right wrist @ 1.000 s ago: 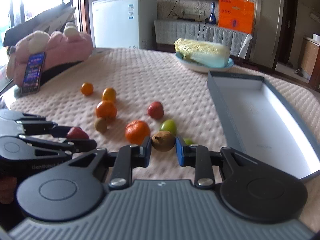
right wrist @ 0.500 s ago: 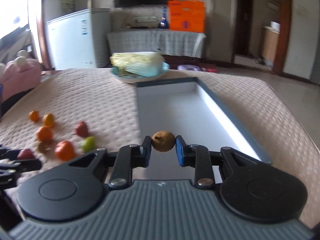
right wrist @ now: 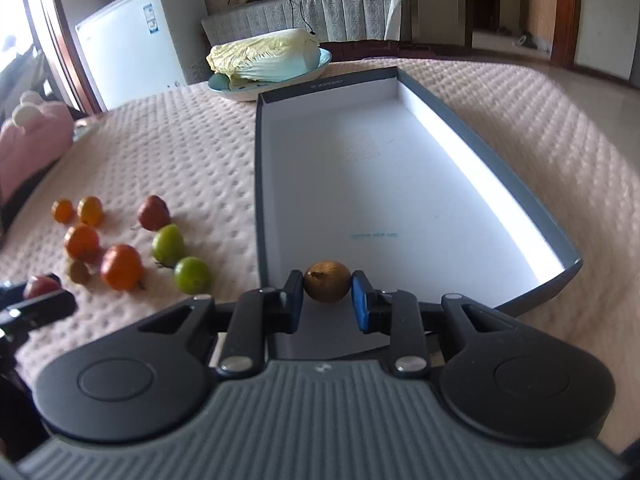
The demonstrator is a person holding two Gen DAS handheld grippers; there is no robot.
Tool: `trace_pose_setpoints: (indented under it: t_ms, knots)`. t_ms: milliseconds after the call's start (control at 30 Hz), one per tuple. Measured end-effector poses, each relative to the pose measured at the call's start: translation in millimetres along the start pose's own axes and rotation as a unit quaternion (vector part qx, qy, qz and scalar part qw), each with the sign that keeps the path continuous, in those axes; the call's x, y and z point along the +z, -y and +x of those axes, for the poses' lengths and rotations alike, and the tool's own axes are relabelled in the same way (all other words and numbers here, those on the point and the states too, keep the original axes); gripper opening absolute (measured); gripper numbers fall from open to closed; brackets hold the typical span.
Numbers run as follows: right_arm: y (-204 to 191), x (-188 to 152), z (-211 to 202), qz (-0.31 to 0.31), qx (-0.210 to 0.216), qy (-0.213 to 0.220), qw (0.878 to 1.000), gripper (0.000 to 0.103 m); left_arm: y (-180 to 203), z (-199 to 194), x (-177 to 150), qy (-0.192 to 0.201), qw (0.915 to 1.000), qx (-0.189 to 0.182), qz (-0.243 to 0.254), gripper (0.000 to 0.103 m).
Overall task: Organize fruits
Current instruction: 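Carry the red apple into the gray box with the left tool while the right tool carries the kiwi there, then open the left tool to drop the apple in the box while the right tool releases the kiwi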
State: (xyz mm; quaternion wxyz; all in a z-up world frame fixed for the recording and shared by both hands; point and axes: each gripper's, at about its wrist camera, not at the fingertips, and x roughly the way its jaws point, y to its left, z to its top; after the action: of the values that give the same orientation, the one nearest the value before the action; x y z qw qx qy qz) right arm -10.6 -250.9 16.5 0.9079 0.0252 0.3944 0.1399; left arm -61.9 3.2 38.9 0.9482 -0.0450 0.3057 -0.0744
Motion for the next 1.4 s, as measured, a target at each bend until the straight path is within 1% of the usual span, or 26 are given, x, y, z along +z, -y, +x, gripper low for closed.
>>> trace_pose_setpoints:
  t_ms: [100,200,267,367,400,467,567,667,700,800,867,1000,1067,1133,1233,1400]
  knots:
    - [-2.7,-0.3,-2.0,0.007,0.007,-0.002,1.000,0.029,-0.7,-1.5,1.8,0.002,1.0000,-0.002,-0.006,0.039]
    - [1.4,1.1,-4.1,0.041,0.040,-0.006,0.998,0.029,3.0,-3.8,4.0,0.006,0.9999,-0.006,-0.007,0.039]
    - [0.4,0.1,-5.1,0.042,0.039,-0.005,0.998,0.029,7.8,-4.9,5.4,0.009,0.9999,-0.010,-0.005,0.040]
    - [11.7,2.0,-6.5,0.088,0.064,-0.006,0.994,0.029,15.7,-4.5,7.0,0.010,0.9998,-0.017,-0.004,0.040]
    - [12.7,2.4,-8.2,0.094,0.069,-0.006,0.993,0.029,19.5,-4.5,7.7,0.010,0.9998,-0.019,-0.001,0.040]
    - [12.0,2.1,-10.6,0.086,0.053,0.000,0.995,0.029,27.2,-4.8,9.1,0.013,0.9996,-0.023,0.004,0.040]
    - [16.6,6.1,-19.4,0.082,0.042,0.024,0.995,0.029,38.2,-5.2,13.7,0.017,0.9992,-0.032,0.014,0.040]
    - [22.7,7.0,-28.0,0.059,0.012,0.040,0.997,0.029,50.9,-4.8,21.7,0.028,0.9983,-0.042,0.028,0.040]
    - [25.3,6.7,-28.9,0.051,0.004,0.038,0.998,0.029,54.5,-3.2,24.7,0.030,0.9981,-0.046,0.029,0.040]
    - [28.5,4.2,-27.3,0.005,-0.038,0.029,0.999,0.029,66.6,6.0,34.1,0.028,0.9975,-0.056,0.032,0.040]
    - [35.2,2.7,-24.3,-0.005,-0.056,0.018,0.998,0.029,78.5,15.1,41.6,0.032,0.9969,-0.062,0.037,0.040]
    - [41.5,0.0,-24.5,-0.009,-0.060,0.021,0.998,0.029,105.6,41.7,59.3,0.038,0.9949,-0.082,0.045,0.040]
    - [39.4,-1.4,-23.1,-0.009,-0.062,0.017,0.998,0.029,118.3,58.6,65.1,0.036,0.9944,-0.085,0.051,0.040]
    - [41.8,-2.1,-19.8,0.008,-0.058,0.007,0.998,0.029,129.0,76.4,66.4,0.028,0.9944,-0.088,0.051,0.040]
    - [43.4,-3.7,-21.7,0.018,-0.058,0.004,0.998,0.029,141.5,101.5,66.2,0.009,0.9950,-0.086,0.049,0.040]
    - [46.9,-9.3,-28.6,0.033,-0.041,0.001,0.999,0.029,156.4,127.4,64.0,0.006,0.9939,-0.083,0.072,0.040]
